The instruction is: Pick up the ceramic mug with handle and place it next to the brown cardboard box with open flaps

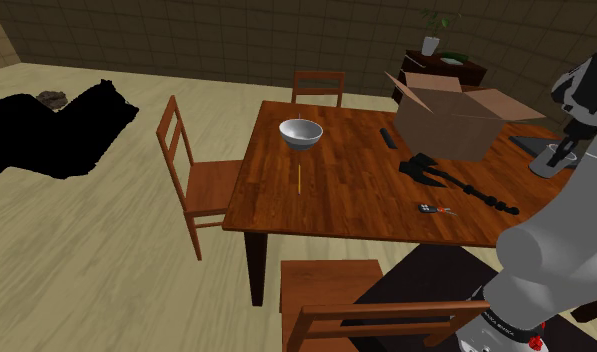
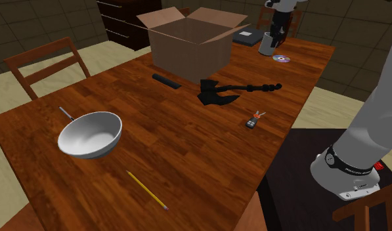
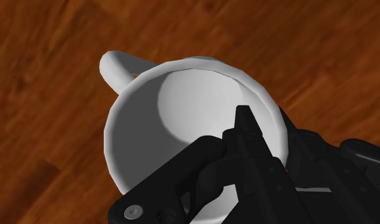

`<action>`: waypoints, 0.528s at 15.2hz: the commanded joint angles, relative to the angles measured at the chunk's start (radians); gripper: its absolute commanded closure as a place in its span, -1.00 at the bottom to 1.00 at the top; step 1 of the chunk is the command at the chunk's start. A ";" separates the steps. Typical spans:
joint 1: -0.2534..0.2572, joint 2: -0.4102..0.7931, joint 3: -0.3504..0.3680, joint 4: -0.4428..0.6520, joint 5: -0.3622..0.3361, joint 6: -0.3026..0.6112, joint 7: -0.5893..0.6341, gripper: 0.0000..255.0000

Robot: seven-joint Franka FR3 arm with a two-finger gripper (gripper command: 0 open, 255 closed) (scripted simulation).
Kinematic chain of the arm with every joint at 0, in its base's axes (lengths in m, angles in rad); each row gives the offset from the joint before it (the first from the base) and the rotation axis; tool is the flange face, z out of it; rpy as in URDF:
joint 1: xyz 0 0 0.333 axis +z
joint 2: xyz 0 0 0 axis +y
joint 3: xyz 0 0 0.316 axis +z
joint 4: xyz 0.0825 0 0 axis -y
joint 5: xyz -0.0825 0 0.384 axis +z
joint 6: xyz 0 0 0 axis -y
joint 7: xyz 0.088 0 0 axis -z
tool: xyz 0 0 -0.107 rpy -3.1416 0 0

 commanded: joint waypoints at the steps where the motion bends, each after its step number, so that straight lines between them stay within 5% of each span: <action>1: -0.004 0.011 0.003 -0.016 0.011 0.025 -0.008 1.00; 8: -0.017 0.054 0.020 -0.065 0.051 0.105 -0.034 1.00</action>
